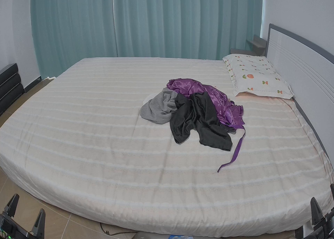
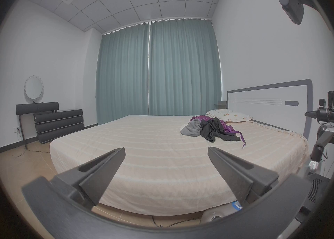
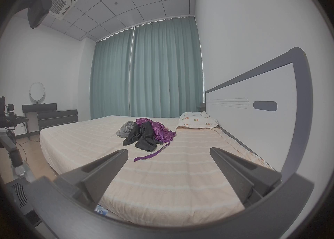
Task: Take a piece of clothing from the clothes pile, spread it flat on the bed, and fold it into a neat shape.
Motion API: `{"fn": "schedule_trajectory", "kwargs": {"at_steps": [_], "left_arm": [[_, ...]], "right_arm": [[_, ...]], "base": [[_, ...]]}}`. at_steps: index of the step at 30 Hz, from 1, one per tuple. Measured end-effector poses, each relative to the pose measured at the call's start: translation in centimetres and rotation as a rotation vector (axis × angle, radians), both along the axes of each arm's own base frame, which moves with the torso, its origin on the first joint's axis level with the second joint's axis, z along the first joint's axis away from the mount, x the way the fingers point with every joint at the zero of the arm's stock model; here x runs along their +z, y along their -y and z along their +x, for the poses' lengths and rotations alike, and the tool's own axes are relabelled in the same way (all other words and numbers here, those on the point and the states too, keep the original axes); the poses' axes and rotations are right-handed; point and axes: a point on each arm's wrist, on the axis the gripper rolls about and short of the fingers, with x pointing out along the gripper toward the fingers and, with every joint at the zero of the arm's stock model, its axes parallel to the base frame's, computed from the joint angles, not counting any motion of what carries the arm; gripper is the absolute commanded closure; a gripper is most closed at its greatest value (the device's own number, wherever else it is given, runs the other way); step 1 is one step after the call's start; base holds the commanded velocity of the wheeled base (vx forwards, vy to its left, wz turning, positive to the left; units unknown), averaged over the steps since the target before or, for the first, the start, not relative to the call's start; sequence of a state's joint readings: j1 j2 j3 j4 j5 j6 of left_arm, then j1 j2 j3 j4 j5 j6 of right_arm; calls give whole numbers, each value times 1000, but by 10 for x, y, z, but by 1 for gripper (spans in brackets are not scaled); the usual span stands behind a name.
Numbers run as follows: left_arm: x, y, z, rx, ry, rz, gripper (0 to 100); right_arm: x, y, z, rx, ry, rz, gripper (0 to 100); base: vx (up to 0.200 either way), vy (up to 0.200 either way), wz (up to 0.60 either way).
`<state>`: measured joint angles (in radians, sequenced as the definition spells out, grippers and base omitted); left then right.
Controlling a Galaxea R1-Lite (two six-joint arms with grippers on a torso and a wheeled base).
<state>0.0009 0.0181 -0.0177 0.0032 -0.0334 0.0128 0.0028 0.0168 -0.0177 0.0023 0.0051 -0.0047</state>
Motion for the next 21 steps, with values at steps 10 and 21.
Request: {"fn": "schedule_trajectory", "kwargs": {"at_steps": [10, 21], "left_arm": [[0, 0, 0, 0, 0, 0, 0], [0, 0, 0, 0, 0, 0, 0]], "right_arm": [[1, 0, 0, 1, 7, 3, 0], [56, 0, 5, 37, 34, 47, 0]], "base": [[0, 0, 0], [0, 0, 0]]}}
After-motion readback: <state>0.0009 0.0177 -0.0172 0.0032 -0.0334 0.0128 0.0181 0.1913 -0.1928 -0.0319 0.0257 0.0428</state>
